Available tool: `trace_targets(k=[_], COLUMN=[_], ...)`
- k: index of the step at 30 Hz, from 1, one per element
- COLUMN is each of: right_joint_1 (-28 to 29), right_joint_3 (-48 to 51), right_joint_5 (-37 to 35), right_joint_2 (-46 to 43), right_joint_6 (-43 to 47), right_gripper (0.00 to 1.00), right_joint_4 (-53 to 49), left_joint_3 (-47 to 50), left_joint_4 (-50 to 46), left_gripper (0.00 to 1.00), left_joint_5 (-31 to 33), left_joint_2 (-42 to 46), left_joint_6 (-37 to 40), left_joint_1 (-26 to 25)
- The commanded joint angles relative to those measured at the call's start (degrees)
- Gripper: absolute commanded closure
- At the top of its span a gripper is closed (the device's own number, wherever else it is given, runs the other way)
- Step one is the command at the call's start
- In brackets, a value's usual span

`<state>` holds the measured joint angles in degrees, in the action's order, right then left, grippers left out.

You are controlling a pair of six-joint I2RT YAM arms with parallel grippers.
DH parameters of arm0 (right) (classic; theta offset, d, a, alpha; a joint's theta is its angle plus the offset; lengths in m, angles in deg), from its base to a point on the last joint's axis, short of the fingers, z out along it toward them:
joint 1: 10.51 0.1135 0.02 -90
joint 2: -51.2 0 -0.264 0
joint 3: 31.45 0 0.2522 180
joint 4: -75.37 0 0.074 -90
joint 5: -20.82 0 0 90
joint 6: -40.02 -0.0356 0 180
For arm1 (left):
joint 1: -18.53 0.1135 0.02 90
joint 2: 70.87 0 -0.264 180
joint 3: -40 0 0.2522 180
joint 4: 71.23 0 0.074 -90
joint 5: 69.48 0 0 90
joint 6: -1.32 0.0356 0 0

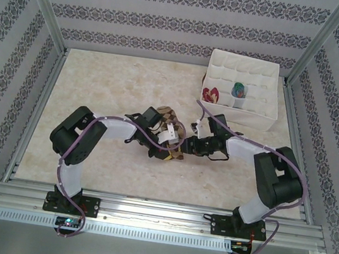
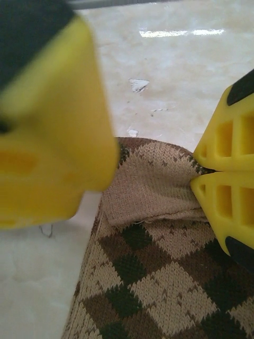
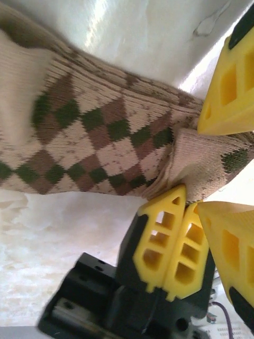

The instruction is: Roll the socks

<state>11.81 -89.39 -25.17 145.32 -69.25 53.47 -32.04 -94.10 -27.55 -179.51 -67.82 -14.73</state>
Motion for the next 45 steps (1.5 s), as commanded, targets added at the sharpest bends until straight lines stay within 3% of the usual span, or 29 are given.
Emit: trace_targets(k=[1, 10, 19, 24, 27, 30, 36, 42, 45], right_joint_1=[1.5, 3.4, 7.0, 7.5, 7.5, 7.3, 5.4, 3.3, 2.5], right_joint_3=[0.7, -1.3, -2.7, -5.4, -6.4, -8.0, -8.3, -9.3, -10.3], right_joint_5=[3.4, 1.7, -0.5, 0.3, -1.0, -2.9, 1.4, 7.3, 11.2], right_joint_2=[2.2, 5.2, 3.6, 6.0, 6.1, 6.2, 6.5, 8.9, 11.6], right_joint_6=[0.3, 5.7, 11.7, 13.0, 13.5, 14.5, 12.7, 10.8, 8.7], right_gripper=[0.57, 0.53, 0.53, 0.72, 0.86, 0.96, 1.00, 1.00, 0.99], right_joint_4=[3.8, -0.3, -1.6, -3.4, -5.5, -10.0, -12.2, -13.9, -14.6], left_joint_3=[-2.4, -4.8, -4.5, -4.1, -1.0, 2.1, 7.4, 21.2, 23.7], left_joint_4=[-4.8, -6.0, -1.0, -0.1, 5.7, 10.9, 17.1, 40.9, 45.3], left_gripper=[1.00, 1.00, 1.00, 1.00, 1.00, 0.94, 0.72, 0.48, 0.46], left_joint_5=[-5.6, -11.7, -15.4, -14.6, -13.7, -14.0, -14.3, -7.1, -4.8], left_joint_2=[-3.0, -6.6, -10.4, -10.9, -8.3, -5.2, 1.9, 11.7, 13.2], left_joint_6=[-4.2, -9.7, -19.9, -20.7, -21.6, -20.7, -14.7, -13.4, -12.2], left_joint_1=[1.9, 6.2, 8.9, 9.6, 9.7, 9.7, 9.7, 9.6, 9.0])
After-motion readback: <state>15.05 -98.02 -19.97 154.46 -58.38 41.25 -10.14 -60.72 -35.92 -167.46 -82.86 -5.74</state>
